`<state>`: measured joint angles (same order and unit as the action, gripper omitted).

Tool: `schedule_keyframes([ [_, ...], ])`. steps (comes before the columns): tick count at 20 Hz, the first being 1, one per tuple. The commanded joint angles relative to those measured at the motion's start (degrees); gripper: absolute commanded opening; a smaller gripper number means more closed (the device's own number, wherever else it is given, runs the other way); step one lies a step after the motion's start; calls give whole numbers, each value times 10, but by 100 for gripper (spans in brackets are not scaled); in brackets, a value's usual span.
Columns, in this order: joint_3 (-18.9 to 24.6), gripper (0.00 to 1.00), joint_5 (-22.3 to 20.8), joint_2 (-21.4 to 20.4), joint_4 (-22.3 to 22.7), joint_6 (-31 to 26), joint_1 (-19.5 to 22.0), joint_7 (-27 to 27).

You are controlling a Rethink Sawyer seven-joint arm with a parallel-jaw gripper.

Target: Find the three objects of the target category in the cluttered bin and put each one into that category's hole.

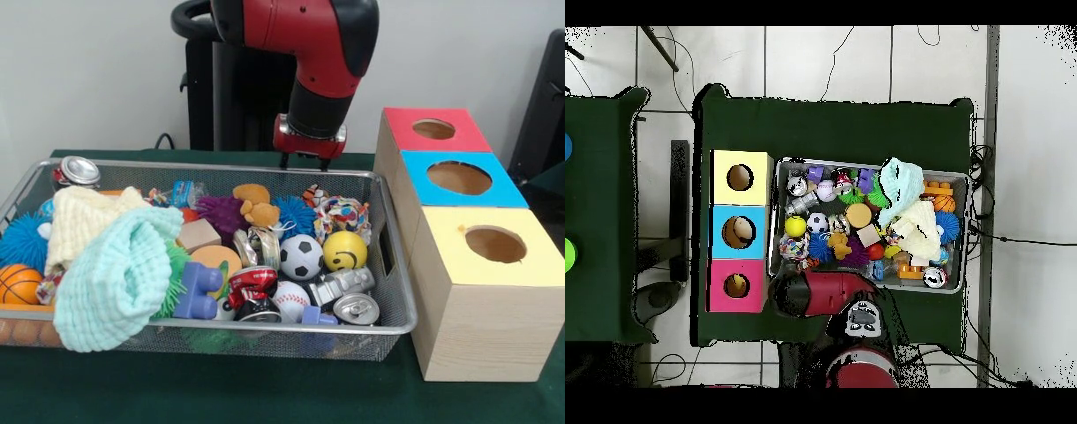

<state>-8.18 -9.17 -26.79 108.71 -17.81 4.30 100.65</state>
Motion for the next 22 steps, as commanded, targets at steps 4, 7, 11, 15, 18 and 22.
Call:
schedule_keyframes([
  [4,54,100,12,-2,-88,4,0,55],
  [7,44,100,17,-28,-81,-31,-11,57],
  [11,23,100,23,-78,-65,-93,-29,60],
  [15,11,100,21,-109,-61,-136,-42,60],
  [18,7,100,19,-121,-62,-154,-48,64],
  [22,8,100,15,-123,-63,-160,-48,68],
])
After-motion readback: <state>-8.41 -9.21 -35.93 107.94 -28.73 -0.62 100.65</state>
